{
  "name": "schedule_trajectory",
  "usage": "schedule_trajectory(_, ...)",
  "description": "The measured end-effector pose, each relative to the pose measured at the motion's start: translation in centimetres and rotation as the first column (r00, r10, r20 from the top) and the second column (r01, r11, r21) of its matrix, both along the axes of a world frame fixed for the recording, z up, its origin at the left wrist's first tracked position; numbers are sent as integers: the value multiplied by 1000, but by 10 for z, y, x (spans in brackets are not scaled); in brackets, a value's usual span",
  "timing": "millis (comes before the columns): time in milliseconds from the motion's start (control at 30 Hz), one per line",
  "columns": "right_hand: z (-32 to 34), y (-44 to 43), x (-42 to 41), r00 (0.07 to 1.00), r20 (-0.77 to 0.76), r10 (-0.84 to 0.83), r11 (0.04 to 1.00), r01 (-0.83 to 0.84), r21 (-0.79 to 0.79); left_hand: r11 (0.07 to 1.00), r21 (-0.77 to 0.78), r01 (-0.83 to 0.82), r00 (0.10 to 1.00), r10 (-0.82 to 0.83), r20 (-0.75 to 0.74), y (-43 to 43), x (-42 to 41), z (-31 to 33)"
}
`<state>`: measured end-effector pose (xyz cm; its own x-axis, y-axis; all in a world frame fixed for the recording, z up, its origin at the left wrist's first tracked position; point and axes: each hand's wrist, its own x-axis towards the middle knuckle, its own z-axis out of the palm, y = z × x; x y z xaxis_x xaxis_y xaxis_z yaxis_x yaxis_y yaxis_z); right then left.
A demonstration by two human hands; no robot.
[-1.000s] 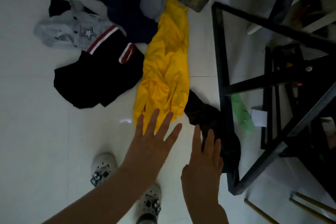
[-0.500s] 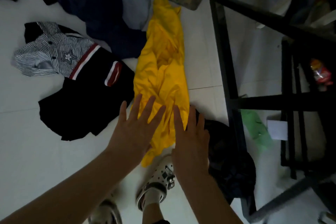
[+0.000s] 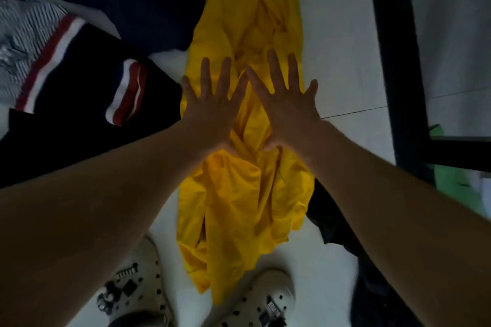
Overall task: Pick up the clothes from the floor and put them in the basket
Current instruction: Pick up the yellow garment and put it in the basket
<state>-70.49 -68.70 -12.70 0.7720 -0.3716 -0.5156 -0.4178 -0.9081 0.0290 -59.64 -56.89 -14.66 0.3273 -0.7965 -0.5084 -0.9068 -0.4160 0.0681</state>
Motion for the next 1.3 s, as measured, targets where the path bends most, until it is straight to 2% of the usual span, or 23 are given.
schedule_trajectory(133, -49, -4, 12, 994, -87, -67, 989, 78, 122, 999, 26, -27, 996, 29, -84, -5, 3, -51)
schedule_trajectory(200, -70, 7, 10, 991, -95, -93, 984, 106, 140, 998, 43, -36, 997, 39, -70, -4, -2, -70)
schedule_trajectory(267, -78, 14, 7, 993, -64, -99, 989, 106, 102, 998, 16, -54, 997, 55, -52, -6, -2, -76)
schedule_trajectory(333, -81, 16, 7, 994, -21, -110, 991, 111, 72, 999, -42, 3, 1000, -4, -4, -7, 1, -68)
schedule_trajectory(400, -83, 22, 3, 994, 68, -83, 996, 81, 41, 992, -124, 33, 999, -36, -17, -7, 0, -59)
schedule_trajectory(467, -81, 40, -3, 977, 166, -134, 989, 123, 79, 979, -202, -33, 998, 22, -57, 1, -8, -48)
schedule_trajectory(567, -59, 76, -21, 934, 185, -305, 939, 262, 221, 919, -308, -246, 957, 180, -228, 30, -25, -26)
schedule_trajectory(600, -47, 87, -28, 913, 219, -344, 926, 291, 239, 931, -246, -268, 941, 198, -275, 41, -31, -18)
schedule_trajectory(667, -6, 109, -44, 862, 309, -401, 906, 323, 274, 946, -195, -259, 935, 195, -297, 70, -41, 15)
schedule_trajectory(767, 55, 134, -63, 798, 426, -427, 899, 322, 298, 933, -251, -257, 937, 177, -303, 101, -51, 74)
schedule_trajectory(933, 190, 148, -54, 751, 458, -476, 874, 348, 338, 875, -385, -292, 941, 192, -277, 118, -51, 214)
schedule_trajectory(1100, 347, 138, -21, 733, 539, -415, 908, 294, 298, 848, -406, -342, 935, 263, -238, 119, -30, 364)
schedule_trajectory(1200, 447, 143, -6, 736, 583, -344, 937, 233, 259, 822, -463, -332, 942, 264, -208, 127, -17, 458)
schedule_trajectory(1300, 516, 148, 6, 701, 655, -282, 957, 159, 242, 768, -548, -330, 944, 280, -176, 135, -8, 530)
